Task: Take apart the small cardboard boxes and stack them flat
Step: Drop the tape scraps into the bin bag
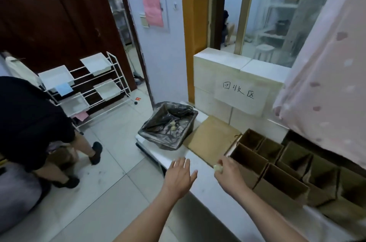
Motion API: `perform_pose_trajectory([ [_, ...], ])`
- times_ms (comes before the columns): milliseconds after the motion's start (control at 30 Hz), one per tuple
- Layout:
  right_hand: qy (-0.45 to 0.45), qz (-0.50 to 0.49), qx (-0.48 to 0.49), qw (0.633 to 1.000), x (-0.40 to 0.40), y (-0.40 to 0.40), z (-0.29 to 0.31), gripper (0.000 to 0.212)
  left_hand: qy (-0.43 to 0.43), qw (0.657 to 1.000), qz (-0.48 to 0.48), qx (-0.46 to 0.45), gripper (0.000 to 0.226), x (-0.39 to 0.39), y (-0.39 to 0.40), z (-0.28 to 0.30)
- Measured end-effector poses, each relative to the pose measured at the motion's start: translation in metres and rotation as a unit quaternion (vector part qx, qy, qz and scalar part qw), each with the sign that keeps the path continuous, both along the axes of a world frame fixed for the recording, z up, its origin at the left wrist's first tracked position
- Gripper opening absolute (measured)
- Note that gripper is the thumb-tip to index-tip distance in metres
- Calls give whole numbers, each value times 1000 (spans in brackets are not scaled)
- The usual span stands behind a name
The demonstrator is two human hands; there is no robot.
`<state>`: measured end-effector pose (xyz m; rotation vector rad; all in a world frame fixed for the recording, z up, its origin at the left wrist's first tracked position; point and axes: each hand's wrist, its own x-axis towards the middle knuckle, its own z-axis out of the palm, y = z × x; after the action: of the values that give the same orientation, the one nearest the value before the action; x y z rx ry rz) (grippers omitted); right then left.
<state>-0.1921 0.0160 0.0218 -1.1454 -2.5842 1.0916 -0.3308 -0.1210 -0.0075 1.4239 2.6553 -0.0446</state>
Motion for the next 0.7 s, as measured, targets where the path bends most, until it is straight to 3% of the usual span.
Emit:
perform_pose_trajectory([
  [233, -46, 44, 10, 998, -94, -20, -5, 32, -5, 999, 50, 12, 61, -72, -30, 8],
  [500, 37, 49, -11, 998, -209, -12, -13, 44, -38, 994, 103, 26, 55, -162, -38, 4],
  [700, 68, -17, -48, 996, -303, 23, -44, 10, -42, 994, 100, -4, 47, -254, -13, -14],
])
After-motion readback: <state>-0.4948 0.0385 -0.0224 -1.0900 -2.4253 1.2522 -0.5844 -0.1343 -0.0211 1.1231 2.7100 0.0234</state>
